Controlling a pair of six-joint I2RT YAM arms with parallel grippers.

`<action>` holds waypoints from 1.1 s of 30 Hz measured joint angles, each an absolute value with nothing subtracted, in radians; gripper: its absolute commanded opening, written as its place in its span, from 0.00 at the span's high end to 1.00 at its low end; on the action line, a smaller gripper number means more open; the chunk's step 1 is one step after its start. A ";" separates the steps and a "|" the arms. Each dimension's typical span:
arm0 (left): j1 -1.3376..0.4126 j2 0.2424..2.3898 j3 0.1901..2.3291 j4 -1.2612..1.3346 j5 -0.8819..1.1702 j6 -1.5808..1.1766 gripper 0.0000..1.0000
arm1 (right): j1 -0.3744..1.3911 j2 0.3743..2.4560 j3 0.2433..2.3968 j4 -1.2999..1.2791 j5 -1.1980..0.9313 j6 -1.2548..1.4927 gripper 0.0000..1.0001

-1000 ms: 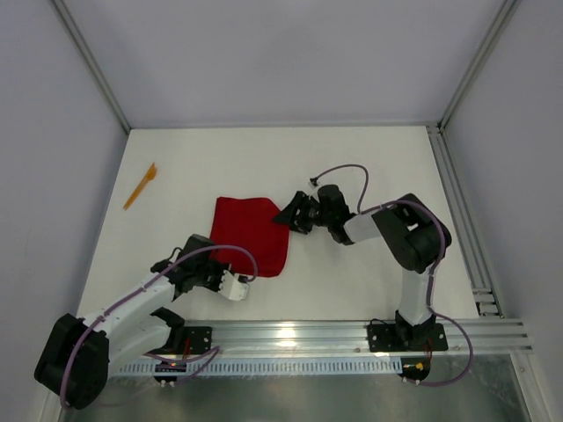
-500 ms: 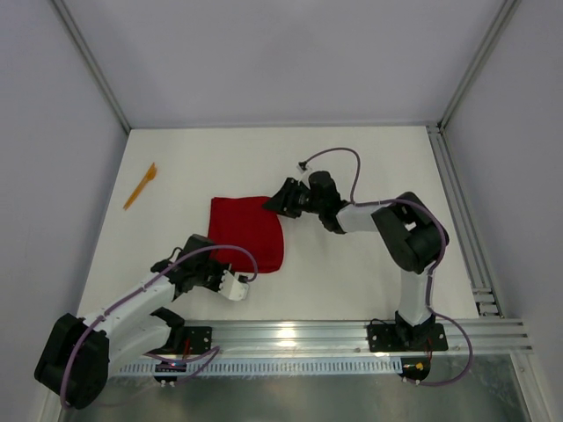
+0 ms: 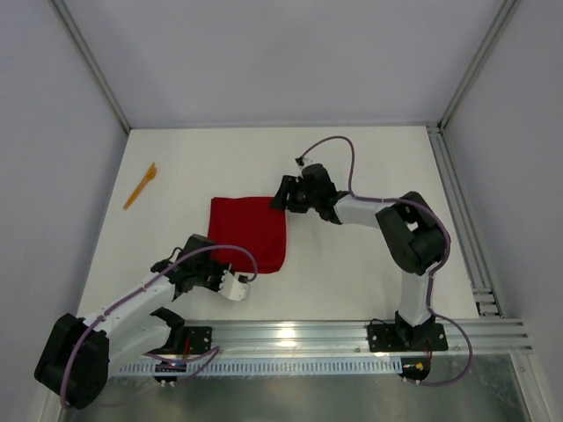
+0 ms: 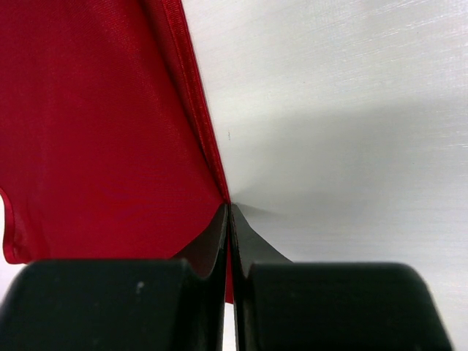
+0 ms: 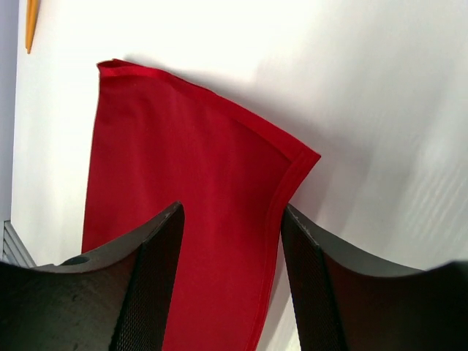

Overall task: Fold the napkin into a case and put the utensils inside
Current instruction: Smooth out the lower triangle-folded napkin.

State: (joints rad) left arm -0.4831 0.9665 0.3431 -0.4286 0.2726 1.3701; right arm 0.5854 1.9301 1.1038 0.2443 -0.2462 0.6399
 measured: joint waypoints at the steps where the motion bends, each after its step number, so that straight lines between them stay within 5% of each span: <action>1: -0.483 0.966 0.343 -0.429 0.273 1.370 1.00 | 0.586 1.930 1.118 0.233 -0.245 0.624 0.40; 25: -0.483 0.994 0.350 -0.407 0.267 1.369 1.00 | 0.788 2.001 1.330 0.104 -0.238 0.392 0.44; 33: -0.483 1.005 0.357 -0.399 0.251 1.364 1.00 | 0.823 2.008 1.336 0.031 -0.273 0.390 0.33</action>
